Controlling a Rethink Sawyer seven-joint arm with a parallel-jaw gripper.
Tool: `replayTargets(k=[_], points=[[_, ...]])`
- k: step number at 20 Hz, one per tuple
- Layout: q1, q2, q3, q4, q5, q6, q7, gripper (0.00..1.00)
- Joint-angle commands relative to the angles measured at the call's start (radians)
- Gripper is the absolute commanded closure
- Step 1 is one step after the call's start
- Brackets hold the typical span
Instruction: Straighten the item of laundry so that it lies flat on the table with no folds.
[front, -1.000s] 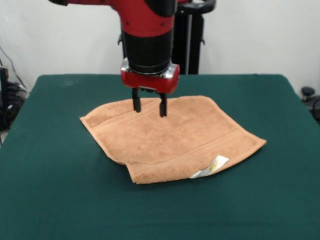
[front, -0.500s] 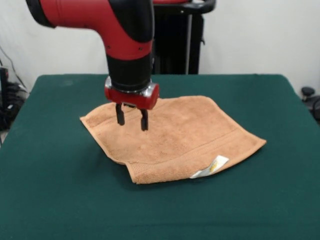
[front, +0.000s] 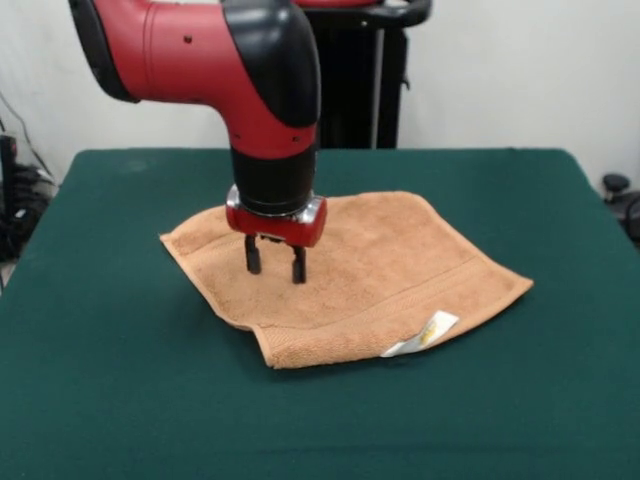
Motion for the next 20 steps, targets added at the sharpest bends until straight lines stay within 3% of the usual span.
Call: replayTargets(k=[1, 6, 20], points=[[0.090, 0.126, 0.063, -0.073, 0.037, -0.005, 0.094, 0.00], [0.091, 0.117, 0.066, -0.148, 0.038, 0.099, 0.026, 0.00], [-0.021, 0.155, 0.135, -0.348, -0.062, 0.271, -0.223, 0.00]])
